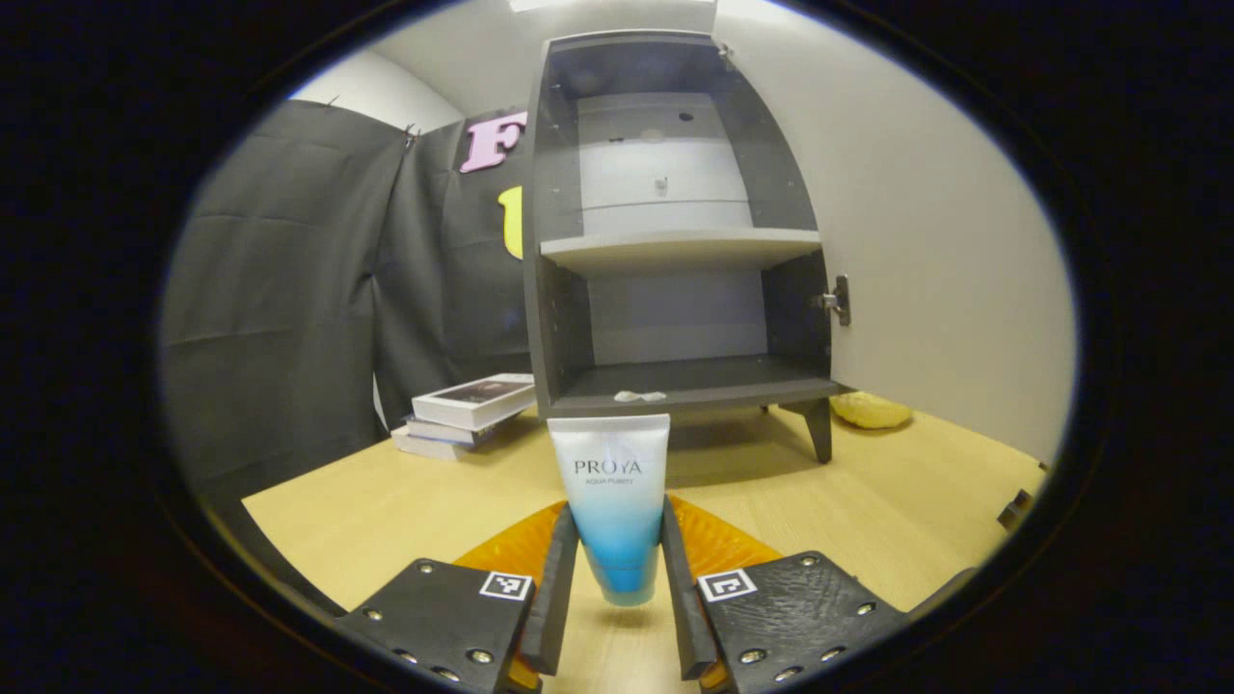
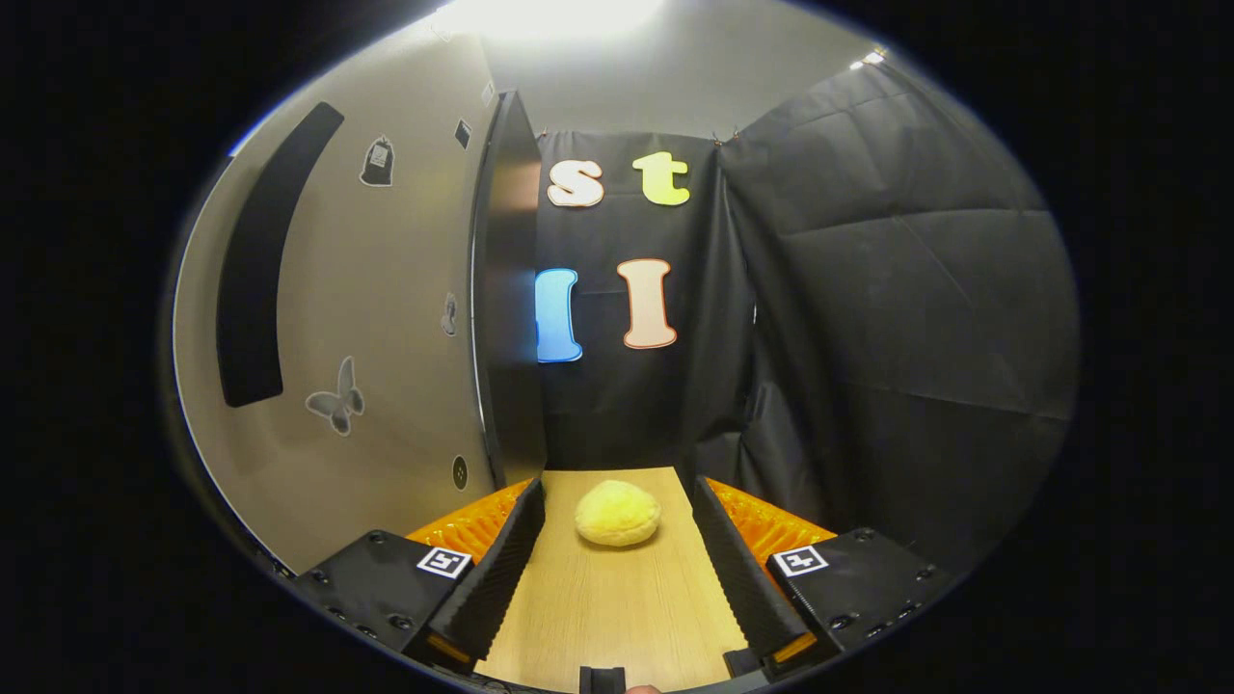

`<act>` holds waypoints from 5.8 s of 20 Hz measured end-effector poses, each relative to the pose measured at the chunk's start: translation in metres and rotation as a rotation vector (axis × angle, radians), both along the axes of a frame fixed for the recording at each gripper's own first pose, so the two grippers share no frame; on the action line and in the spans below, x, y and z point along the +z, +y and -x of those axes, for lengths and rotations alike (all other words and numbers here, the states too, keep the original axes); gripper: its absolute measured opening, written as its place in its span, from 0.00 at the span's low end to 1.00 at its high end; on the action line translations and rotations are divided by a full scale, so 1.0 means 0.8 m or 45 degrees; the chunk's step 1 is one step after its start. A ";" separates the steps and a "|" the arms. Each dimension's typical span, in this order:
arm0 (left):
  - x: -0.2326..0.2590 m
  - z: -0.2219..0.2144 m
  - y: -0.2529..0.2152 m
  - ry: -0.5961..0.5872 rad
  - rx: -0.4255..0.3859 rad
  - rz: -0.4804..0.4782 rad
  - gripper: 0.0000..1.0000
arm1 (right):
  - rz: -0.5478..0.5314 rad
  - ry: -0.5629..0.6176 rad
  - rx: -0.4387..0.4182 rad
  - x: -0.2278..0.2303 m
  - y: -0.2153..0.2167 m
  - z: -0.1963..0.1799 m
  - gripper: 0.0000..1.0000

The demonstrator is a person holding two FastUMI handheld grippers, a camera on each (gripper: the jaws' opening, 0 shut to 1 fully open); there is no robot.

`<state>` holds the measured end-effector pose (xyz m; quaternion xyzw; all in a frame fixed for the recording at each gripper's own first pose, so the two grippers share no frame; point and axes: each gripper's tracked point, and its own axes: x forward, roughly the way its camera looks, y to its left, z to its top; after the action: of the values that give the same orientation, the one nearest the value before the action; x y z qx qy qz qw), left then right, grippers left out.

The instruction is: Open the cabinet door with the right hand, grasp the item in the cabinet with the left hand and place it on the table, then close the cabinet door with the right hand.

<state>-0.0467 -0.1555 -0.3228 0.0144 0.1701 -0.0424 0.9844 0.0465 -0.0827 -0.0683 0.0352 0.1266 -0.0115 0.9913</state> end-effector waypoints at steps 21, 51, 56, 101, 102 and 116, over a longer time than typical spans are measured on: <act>-0.028 0.060 0.005 0.126 0.042 -0.043 0.80 | 0.012 0.038 0.067 0.005 0.024 0.001 0.98; 0.388 -0.017 0.179 -0.276 0.040 0.047 0.80 | 0.152 -0.163 -0.078 0.170 0.055 0.069 0.91; 0.371 -0.025 0.222 -0.244 0.039 0.084 0.81 | 0.113 -0.143 -0.117 0.171 0.087 0.080 0.94; 0.329 -0.011 0.414 -0.221 0.099 0.084 0.81 | -0.076 -0.102 0.183 0.091 0.390 -0.038 0.96; 0.330 -0.013 0.409 -0.212 0.106 0.078 0.81 | -0.071 -0.102 0.194 0.092 0.388 -0.038 0.96; 0.392 -0.027 0.238 -0.289 0.014 0.028 0.80 | -0.035 -0.142 0.184 0.107 0.249 -0.011 0.97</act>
<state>-0.0249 0.0348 -0.0093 0.0073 0.0570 -0.0368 0.9977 0.0555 0.1164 0.0177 0.0400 0.0736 0.0636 0.9945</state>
